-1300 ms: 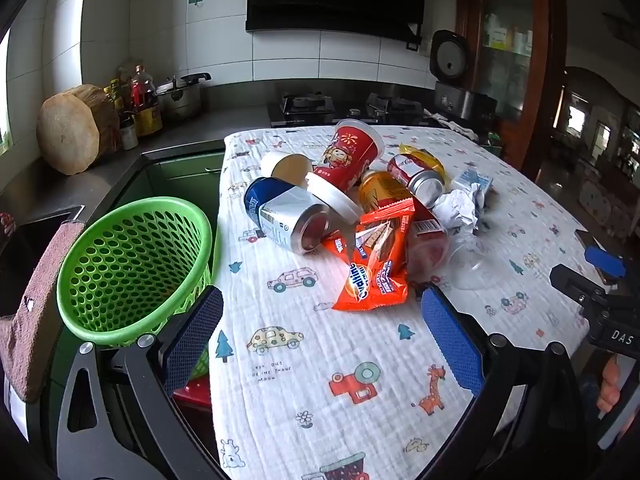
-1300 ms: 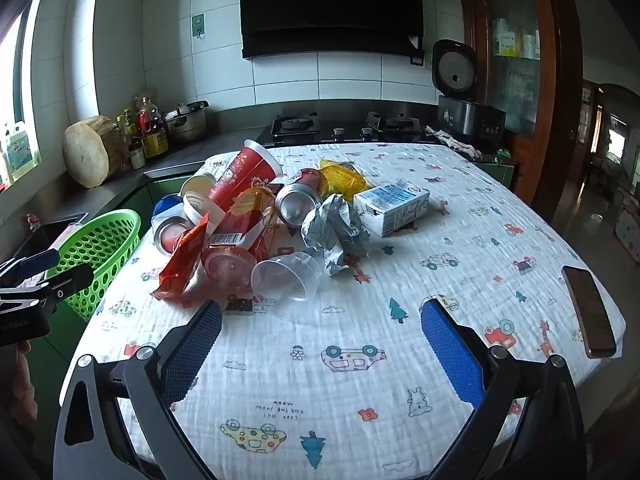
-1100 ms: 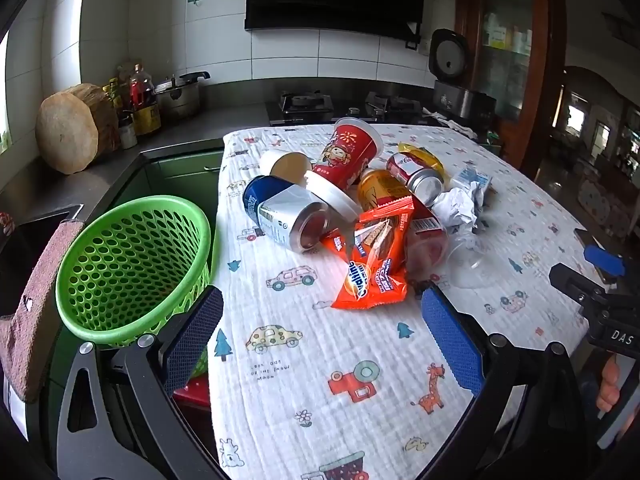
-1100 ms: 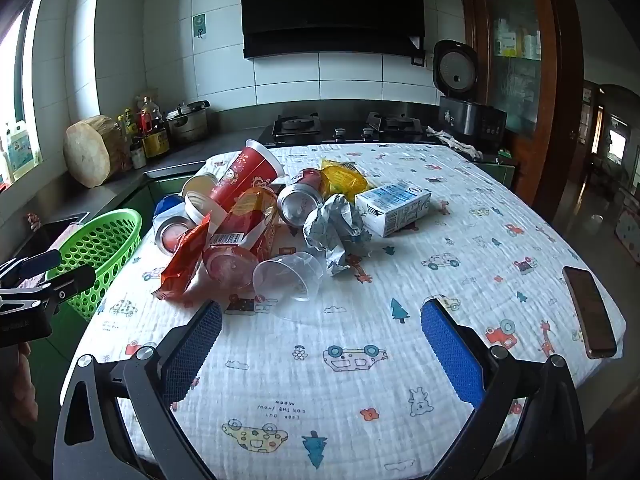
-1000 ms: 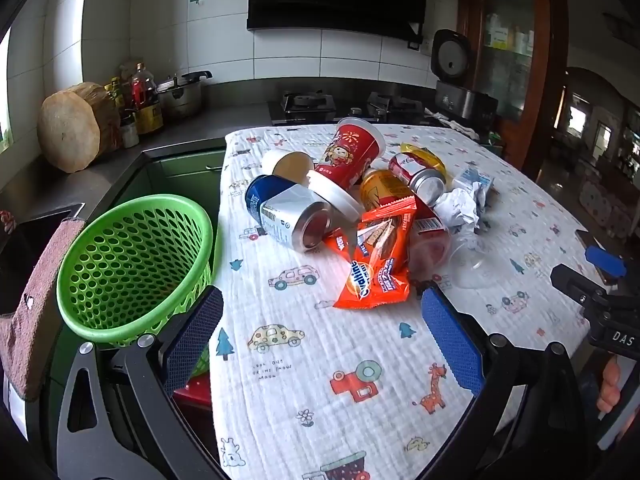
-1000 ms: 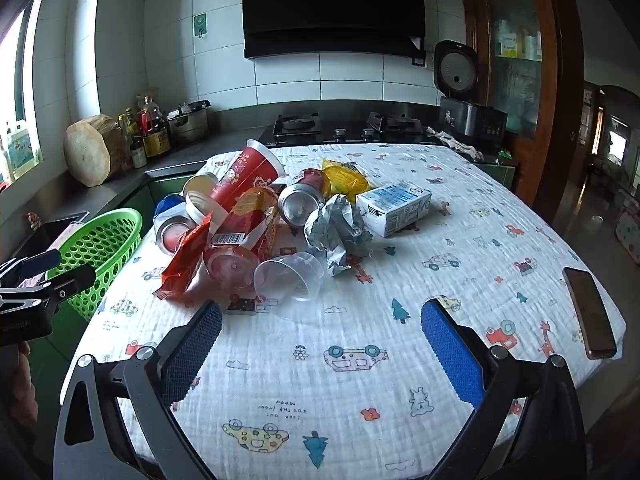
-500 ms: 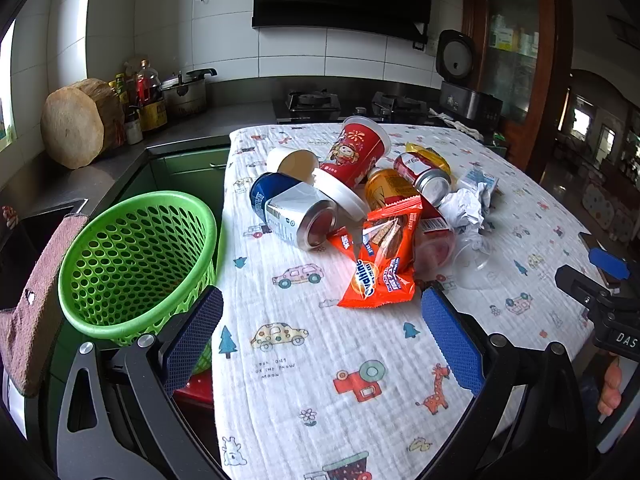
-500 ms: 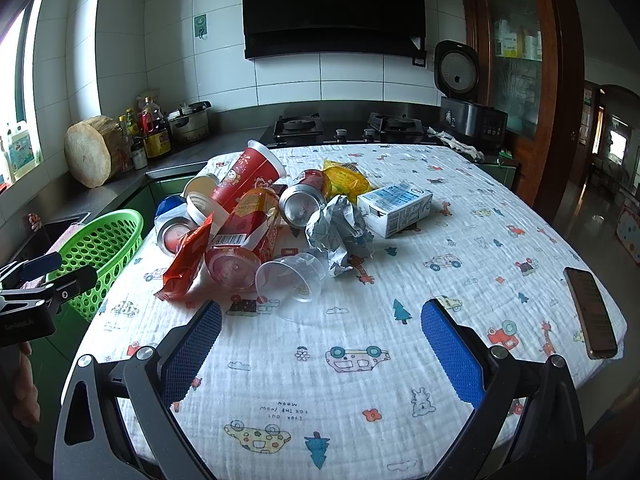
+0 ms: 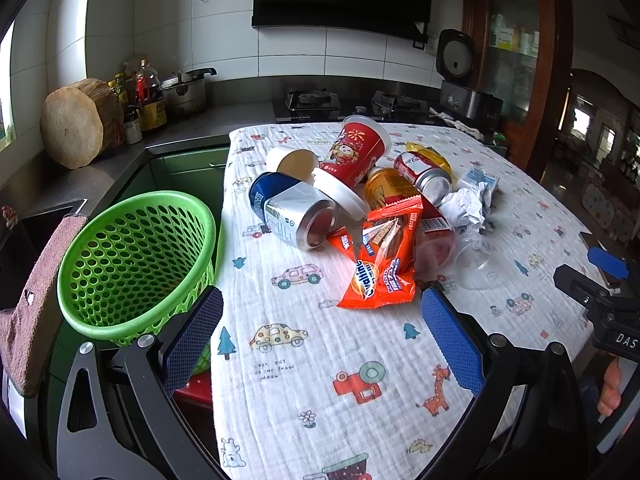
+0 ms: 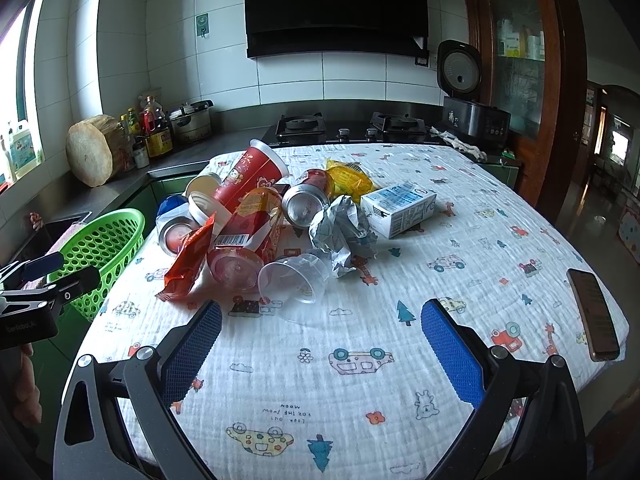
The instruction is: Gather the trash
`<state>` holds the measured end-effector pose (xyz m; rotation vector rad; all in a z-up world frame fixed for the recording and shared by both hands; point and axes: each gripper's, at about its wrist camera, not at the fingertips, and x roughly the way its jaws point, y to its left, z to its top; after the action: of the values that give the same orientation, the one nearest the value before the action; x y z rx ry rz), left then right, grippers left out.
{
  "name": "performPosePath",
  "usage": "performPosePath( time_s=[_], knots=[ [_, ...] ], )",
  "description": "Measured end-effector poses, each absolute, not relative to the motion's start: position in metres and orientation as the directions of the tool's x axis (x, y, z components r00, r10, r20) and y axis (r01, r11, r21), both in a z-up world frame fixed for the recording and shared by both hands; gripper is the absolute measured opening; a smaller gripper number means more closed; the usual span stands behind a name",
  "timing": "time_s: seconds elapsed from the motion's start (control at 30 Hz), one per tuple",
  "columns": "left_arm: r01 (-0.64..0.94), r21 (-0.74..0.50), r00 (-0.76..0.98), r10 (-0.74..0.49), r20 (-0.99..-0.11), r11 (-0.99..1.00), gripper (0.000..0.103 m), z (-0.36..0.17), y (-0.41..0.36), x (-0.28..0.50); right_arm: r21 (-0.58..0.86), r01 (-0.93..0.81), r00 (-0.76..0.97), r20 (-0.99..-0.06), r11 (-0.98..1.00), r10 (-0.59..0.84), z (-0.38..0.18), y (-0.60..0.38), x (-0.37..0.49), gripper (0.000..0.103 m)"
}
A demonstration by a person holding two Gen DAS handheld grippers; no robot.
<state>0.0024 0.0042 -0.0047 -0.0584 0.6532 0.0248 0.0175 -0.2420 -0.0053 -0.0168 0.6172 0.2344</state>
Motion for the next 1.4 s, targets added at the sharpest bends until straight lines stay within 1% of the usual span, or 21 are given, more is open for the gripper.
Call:
performPosePath(
  time_s=[1.4],
  knots=[
    [-0.066, -0.038, 0.784, 0.029, -0.62, 0.997, 0.098, -0.005, 0.014, 0.021, 0.06, -0.25, 0.767, -0.596, 0.966, 0.236, -0.013, -0.228, 0.04, 0.097]
  ],
)
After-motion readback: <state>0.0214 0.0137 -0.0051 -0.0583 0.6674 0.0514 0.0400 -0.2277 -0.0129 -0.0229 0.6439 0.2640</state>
